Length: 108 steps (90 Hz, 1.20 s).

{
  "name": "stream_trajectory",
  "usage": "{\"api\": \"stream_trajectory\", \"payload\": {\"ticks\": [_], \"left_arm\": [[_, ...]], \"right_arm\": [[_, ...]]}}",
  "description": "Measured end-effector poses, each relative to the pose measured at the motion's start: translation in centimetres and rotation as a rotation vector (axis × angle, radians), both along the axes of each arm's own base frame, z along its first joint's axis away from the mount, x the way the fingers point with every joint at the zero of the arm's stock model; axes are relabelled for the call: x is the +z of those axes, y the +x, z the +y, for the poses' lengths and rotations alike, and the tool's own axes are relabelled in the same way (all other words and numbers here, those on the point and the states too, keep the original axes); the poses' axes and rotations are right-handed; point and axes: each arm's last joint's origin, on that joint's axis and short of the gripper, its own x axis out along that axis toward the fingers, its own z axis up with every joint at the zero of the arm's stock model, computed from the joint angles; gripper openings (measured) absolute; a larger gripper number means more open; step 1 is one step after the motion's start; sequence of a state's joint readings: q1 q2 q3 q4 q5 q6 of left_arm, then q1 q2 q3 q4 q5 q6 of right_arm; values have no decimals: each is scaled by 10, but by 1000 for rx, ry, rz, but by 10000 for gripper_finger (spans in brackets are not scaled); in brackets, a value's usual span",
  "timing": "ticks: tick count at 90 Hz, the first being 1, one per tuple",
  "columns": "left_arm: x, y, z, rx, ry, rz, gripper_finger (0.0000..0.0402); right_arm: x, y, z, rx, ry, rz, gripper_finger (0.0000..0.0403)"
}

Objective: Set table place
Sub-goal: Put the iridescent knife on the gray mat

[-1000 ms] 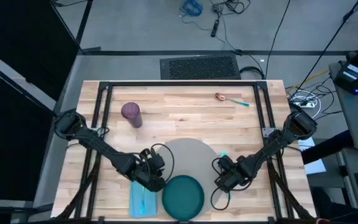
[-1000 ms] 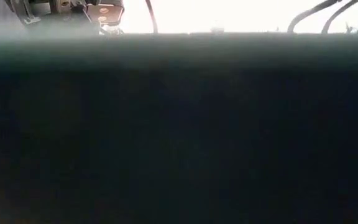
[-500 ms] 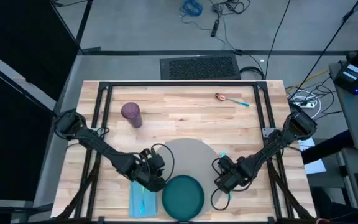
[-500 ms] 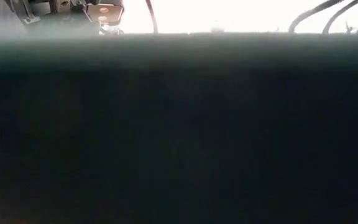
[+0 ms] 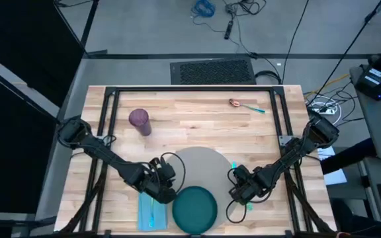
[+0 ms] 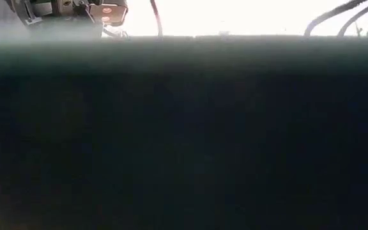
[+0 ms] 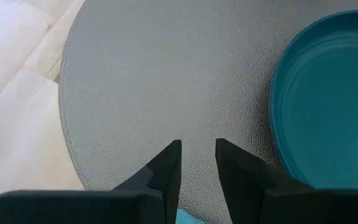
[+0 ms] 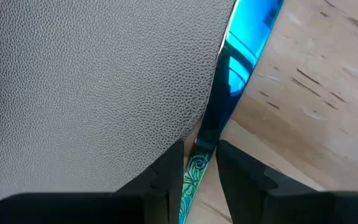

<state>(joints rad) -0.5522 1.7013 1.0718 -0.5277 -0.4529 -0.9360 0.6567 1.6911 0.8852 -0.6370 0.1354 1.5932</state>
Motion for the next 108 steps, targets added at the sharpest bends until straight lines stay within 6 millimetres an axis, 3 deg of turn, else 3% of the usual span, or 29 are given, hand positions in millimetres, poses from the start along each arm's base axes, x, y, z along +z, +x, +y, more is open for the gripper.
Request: {"api": "stream_trajectory", "payload": {"ticks": [17,43,75,92,108], "left_arm": [[-19,5,0,2,14,59,72],[-44,12,0,10,33,117,4],[-64,15,-1,0,16,193,0],[-65,15,-1,-4,6,202,0],[-65,15,-1,-7,-2,204,0]], "right_arm": [[0,0,0,1,3,2,82],[-1,0,0,3,3,2,82],[-1,0,0,15,-1,2,79],[-1,1,0,24,-13,-14,17],[-1,3,1,27,-13,-49,12]]}}
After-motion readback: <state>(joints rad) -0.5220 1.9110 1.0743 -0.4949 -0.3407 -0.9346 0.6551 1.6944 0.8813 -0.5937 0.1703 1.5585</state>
